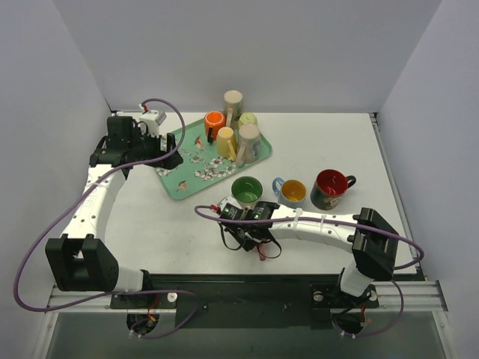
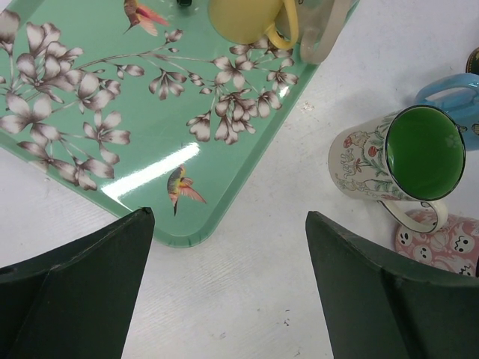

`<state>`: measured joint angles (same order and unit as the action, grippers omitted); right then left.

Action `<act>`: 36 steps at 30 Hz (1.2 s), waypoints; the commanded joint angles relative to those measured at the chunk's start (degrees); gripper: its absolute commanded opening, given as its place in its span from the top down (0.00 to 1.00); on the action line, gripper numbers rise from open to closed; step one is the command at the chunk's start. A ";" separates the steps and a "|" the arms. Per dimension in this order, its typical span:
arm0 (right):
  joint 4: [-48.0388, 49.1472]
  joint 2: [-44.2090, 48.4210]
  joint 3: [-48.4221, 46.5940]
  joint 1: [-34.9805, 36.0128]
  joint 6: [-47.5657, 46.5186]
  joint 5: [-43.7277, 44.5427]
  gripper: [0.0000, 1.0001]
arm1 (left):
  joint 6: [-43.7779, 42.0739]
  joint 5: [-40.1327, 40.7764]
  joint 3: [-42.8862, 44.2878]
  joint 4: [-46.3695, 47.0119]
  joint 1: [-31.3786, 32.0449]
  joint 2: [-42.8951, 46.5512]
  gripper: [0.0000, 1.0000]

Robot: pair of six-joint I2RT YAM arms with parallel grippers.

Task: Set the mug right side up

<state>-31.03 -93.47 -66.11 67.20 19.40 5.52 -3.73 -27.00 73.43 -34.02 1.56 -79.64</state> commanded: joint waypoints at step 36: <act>-0.09 39.42 12.05 -17.54 4.77 10.30 0.20 | 21.65 40.43 33.36 8.97 26.03 -43.66 0.15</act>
<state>-32.58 -54.92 -54.57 49.89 23.27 16.19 11.49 4.56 103.77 -26.37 28.29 -119.48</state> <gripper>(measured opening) 0.808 0.848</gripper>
